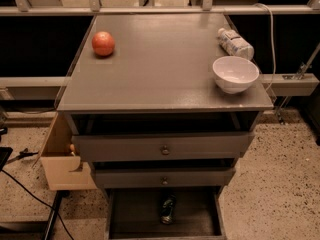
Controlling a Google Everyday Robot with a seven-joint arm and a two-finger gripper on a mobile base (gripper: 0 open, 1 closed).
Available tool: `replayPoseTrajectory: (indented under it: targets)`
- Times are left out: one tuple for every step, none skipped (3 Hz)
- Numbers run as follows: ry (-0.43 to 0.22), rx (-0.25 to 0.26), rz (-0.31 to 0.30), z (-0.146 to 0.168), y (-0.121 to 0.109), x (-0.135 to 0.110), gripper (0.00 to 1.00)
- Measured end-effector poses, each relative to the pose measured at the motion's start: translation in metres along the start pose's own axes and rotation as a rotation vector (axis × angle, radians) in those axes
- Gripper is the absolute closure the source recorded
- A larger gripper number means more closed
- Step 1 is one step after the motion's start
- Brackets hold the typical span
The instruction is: Close bottom drawer
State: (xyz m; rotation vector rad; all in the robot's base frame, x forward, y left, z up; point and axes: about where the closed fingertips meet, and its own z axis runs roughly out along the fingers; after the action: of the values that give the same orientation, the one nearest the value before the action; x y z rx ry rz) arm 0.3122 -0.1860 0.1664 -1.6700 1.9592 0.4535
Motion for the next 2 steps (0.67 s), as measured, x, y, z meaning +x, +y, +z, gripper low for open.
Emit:
replayPoseTrajectory:
  targets:
    - [0.0, 0.0, 0.0, 0.0, 0.0, 0.0, 1.0]
    - [-0.012, 0.011, -0.013, 0.0076, -0.0005, -0.0005, 1.0]
